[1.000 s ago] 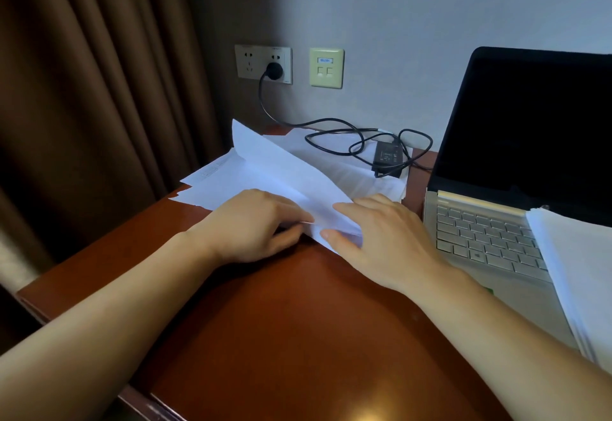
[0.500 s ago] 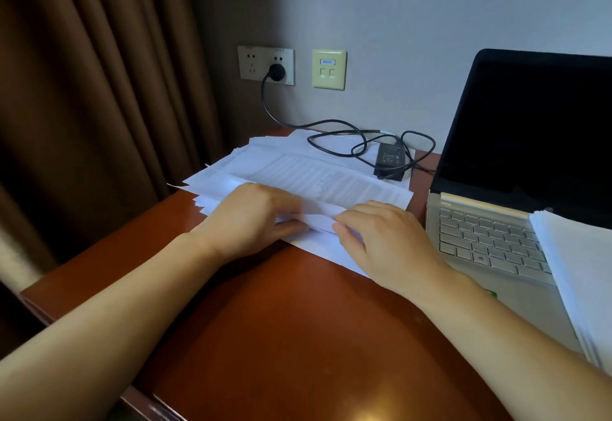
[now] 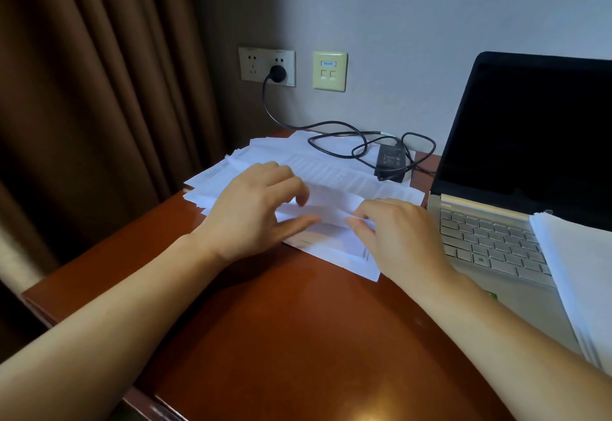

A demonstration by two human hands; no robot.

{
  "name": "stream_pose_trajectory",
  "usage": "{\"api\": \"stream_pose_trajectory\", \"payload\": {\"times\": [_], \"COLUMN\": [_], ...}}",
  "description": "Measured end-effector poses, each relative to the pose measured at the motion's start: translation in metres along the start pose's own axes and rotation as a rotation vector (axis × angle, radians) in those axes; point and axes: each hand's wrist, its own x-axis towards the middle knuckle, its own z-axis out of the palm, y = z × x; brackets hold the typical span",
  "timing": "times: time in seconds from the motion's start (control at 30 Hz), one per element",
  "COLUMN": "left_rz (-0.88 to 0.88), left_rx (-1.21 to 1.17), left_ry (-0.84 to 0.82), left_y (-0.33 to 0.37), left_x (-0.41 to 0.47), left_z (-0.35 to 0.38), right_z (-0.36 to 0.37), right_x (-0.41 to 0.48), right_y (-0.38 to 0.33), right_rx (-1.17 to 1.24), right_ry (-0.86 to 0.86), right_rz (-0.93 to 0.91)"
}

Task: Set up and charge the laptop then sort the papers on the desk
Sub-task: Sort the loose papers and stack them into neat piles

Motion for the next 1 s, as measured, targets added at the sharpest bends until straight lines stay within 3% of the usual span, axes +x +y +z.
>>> {"api": "stream_pose_trajectory", "payload": {"times": [0.1,0.17,0.23,0.63,0.83,1.0], "left_rz": [0.021,-0.015,-0.053,-0.082,-0.043,-0.028], "left_rx": [0.010,-0.024,-0.064,-0.021,0.002,0.008], "left_ry": [-0.226,-0.389,-0.436,-0.415,-0.255,-0.110], "left_y": [-0.002,-0.005,-0.006,-0.006,-0.009,-0.006], "left_x": [-0.005,-0.006,-0.005,-0.002,-0.003,-0.003], "left_z": [0.005,0.009,0.010,0.005,0.007,0.008], "right_z": [-0.001,-0.002,-0.001,-0.003,-0.006,-0.001], "right_x": [0.001,0.002,0.002,0.001,-0.001,0.000], "right_y": [0.002,0.001,-0.001,0.001,-0.008,-0.006], "right_rx": [-0.008,-0.027,-0.034,-0.007,0.153,-0.012], "right_ry": [0.093,0.069,0.008,-0.059,-0.060,-0.153], "right_rz": [0.048,0.057,0.049,0.111,-0.052,-0.038]}}
